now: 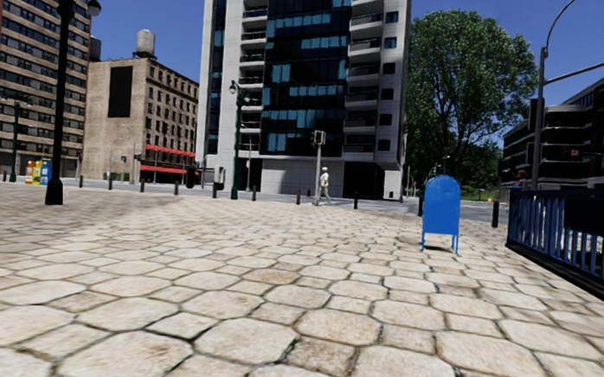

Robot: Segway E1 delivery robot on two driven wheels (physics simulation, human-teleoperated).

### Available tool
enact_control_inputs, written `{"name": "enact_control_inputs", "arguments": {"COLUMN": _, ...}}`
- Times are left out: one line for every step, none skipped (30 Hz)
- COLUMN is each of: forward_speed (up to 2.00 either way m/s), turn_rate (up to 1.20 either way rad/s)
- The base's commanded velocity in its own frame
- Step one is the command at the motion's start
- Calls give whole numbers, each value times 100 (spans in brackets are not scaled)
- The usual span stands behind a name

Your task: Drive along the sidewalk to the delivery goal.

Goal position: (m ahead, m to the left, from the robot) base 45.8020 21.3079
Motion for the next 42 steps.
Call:
{"name": "enact_control_inputs", "arguments": {"forward_speed": 200, "turn_rate": 0}}
{"name": "enact_control_inputs", "arguments": {"forward_speed": 200, "turn_rate": 0}}
{"name": "enact_control_inputs", "arguments": {"forward_speed": 200, "turn_rate": 0}}
{"name": "enact_control_inputs", "arguments": {"forward_speed": 200, "turn_rate": 0}}
{"name": "enact_control_inputs", "arguments": {"forward_speed": 200, "turn_rate": 0}}
{"name": "enact_control_inputs", "arguments": {"forward_speed": 200, "turn_rate": 0}}
{"name": "enact_control_inputs", "arguments": {"forward_speed": 200, "turn_rate": 0}}
{"name": "enact_control_inputs", "arguments": {"forward_speed": 200, "turn_rate": 0}}
{"name": "enact_control_inputs", "arguments": {"forward_speed": 200, "turn_rate": 0}}
{"name": "enact_control_inputs", "arguments": {"forward_speed": 200, "turn_rate": 0}}
{"name": "enact_control_inputs", "arguments": {"forward_speed": 200, "turn_rate": 0}}
{"name": "enact_control_inputs", "arguments": {"forward_speed": 200, "turn_rate": 0}}
{"name": "enact_control_inputs", "arguments": {"forward_speed": 200, "turn_rate": 0}}
{"name": "enact_control_inputs", "arguments": {"forward_speed": 200, "turn_rate": 0}}
{"name": "enact_control_inputs", "arguments": {"forward_speed": 200, "turn_rate": 0}}
{"name": "enact_control_inputs", "arguments": {"forward_speed": 200, "turn_rate": 0}}
{"name": "enact_control_inputs", "arguments": {"forward_speed": 200, "turn_rate": 0}}
{"name": "enact_control_inputs", "arguments": {"forward_speed": 200, "turn_rate": 0}}
{"name": "enact_control_inputs", "arguments": {"forward_speed": 200, "turn_rate": 0}}
{"name": "enact_control_inputs", "arguments": {"forward_speed": 200, "turn_rate": 0}}
{"name": "enact_control_inputs", "arguments": {"forward_speed": 200, "turn_rate": 0}}
{"name": "enact_control_inputs", "arguments": {"forward_speed": 200, "turn_rate": 0}}
{"name": "enact_control_inputs", "arguments": {"forward_speed": 200, "turn_rate": 0}}
{"name": "enact_control_inputs", "arguments": {"forward_speed": 200, "turn_rate": 0}}
{"name": "enact_control_inputs", "arguments": {"forward_speed": 200, "turn_rate": 0}}
{"name": "enact_control_inputs", "arguments": {"forward_speed": 200, "turn_rate": 0}}
{"name": "enact_control_inputs", "arguments": {"forward_speed": 200, "turn_rate": 0}}
{"name": "enact_control_inputs", "arguments": {"forward_speed": 200, "turn_rate": 0}}
{"name": "enact_control_inputs", "arguments": {"forward_speed": 200, "turn_rate": 0}}
{"name": "enact_control_inputs", "arguments": {"forward_speed": 200, "turn_rate": 0}}
{"name": "enact_control_inputs", "arguments": {"forward_speed": 200, "turn_rate": 0}}
{"name": "enact_control_inputs", "arguments": {"forward_speed": 200, "turn_rate": 0}}
{"name": "enact_control_inputs", "arguments": {"forward_speed": 200, "turn_rate": 0}}
{"name": "enact_control_inputs", "arguments": {"forward_speed": 200, "turn_rate": 0}}
{"name": "enact_control_inputs", "arguments": {"forward_speed": 200, "turn_rate": 0}}
{"name": "enact_control_inputs", "arguments": {"forward_speed": 200, "turn_rate": 0}}
{"name": "enact_control_inputs", "arguments": {"forward_speed": 200, "turn_rate": 0}}
{"name": "enact_control_inputs", "arguments": {"forward_speed": 200, "turn_rate": 0}}
{"name": "enact_control_inputs", "arguments": {"forward_speed": 200, "turn_rate": 0}}
{"name": "enact_control_inputs", "arguments": {"forward_speed": 200, "turn_rate": 0}}
{"name": "enact_control_inputs", "arguments": {"forward_speed": 200, "turn_rate": 0}}
{"name": "enact_control_inputs", "arguments": {"forward_speed": 200, "turn_rate": 0}}
